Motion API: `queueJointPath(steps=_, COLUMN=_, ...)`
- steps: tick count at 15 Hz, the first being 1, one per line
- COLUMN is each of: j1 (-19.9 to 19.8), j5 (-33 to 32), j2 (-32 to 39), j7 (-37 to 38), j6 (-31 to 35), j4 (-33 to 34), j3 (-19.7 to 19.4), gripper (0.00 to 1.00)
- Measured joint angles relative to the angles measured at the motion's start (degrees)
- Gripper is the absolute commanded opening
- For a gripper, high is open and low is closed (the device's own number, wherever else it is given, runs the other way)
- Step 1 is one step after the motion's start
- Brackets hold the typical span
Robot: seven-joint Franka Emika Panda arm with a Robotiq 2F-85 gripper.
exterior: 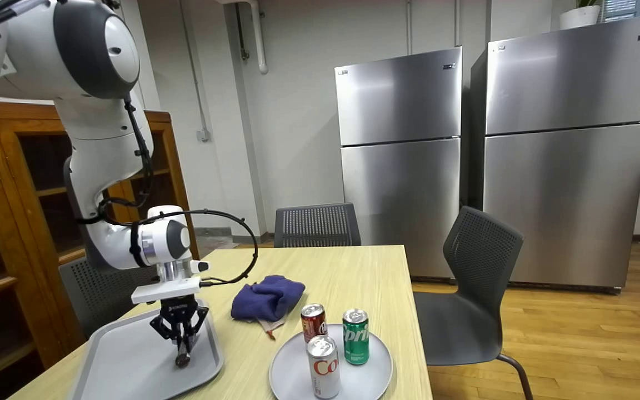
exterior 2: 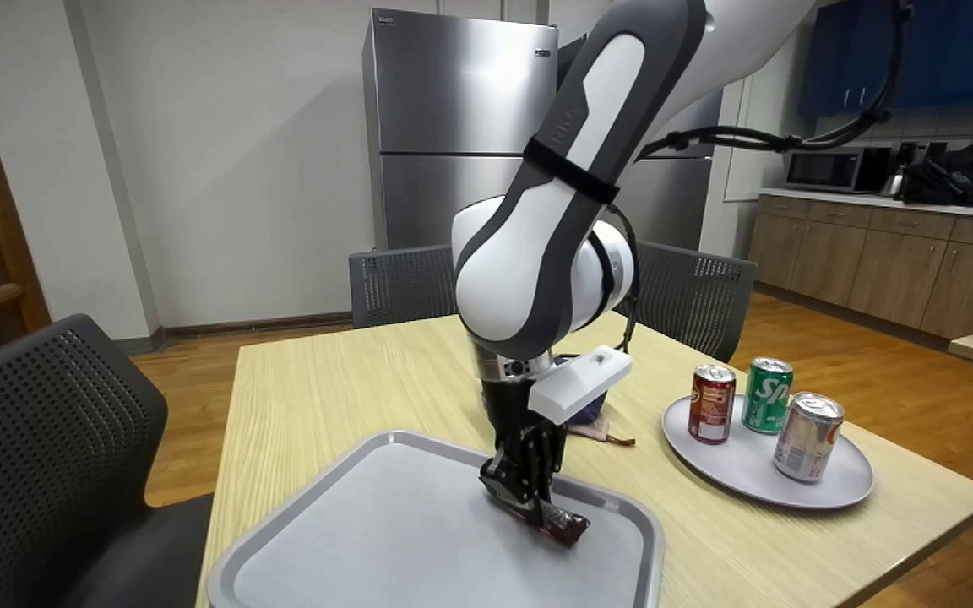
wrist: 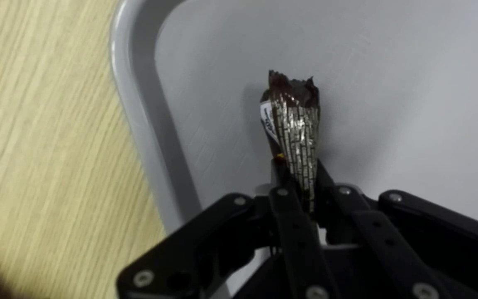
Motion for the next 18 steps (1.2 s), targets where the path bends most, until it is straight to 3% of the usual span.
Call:
queueJointPath(steps=8, j1=0.0, j5=-0.8, j2=-2.7, j7=0.2, j6=4.7, j4=-1.0, j3=-3.9, gripper=0.04)
queueJointPath(steps=18, j1=-0.1, j5=-6.6, j2=-3.4, j7=0.9, j6=4.9, j4=-1.0, j3=-8.9, gripper=0.04)
